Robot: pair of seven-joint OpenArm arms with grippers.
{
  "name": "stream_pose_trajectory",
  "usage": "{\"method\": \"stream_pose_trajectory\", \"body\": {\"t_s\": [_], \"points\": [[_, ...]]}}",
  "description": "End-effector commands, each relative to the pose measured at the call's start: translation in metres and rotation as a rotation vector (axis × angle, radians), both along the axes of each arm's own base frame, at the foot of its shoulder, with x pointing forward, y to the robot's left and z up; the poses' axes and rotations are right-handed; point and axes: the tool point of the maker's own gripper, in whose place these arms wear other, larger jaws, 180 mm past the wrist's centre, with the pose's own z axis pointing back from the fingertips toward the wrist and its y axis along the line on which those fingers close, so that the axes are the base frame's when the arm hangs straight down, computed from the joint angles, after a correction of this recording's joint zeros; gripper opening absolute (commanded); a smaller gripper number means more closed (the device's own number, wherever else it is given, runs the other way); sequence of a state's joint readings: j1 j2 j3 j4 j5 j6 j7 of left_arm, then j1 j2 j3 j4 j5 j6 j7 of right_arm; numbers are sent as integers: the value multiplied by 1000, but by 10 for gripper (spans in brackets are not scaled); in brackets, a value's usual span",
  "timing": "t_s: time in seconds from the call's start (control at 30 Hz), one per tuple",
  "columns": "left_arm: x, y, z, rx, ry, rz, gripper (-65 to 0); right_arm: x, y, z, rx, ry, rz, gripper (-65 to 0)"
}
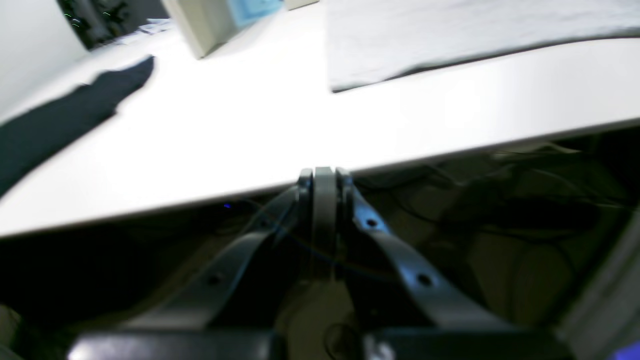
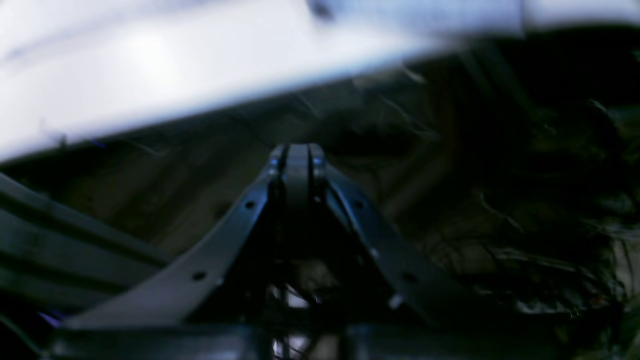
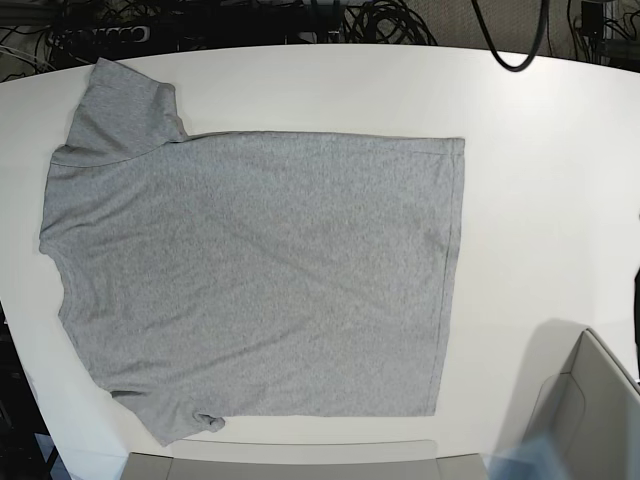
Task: Fold the T-shirt properly
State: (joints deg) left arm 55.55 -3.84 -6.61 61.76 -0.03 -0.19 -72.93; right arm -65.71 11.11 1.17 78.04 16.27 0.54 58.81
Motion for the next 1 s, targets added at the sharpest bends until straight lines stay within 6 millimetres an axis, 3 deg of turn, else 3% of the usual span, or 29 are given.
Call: {"method": "stream_pose_trajectory", "body": {"t_s": [0.0, 0.17, 0.23, 0.47, 0.7, 0.97], "points": [[7, 0, 21, 24, -92, -20, -645, -1, -9, 19, -1, -24, -17, -647], [41, -2, 57, 42, -251, -45, -568, 33, -30, 56, 69, -5, -70, -642], [51, -3, 69, 46, -297, -53, -553, 50, -38, 65, 91, 5, -67, -611], [79, 3, 69, 40, -238, -20, -509, 69, -81, 70, 234, 44, -267, -349], [86, 6, 58, 33, -173, 0, -504, 93, -108, 56, 308, 161, -281, -339], [88, -1, 45, 58, -101, -41, -506, 142, -139, 34, 393, 264, -241, -340]]}}
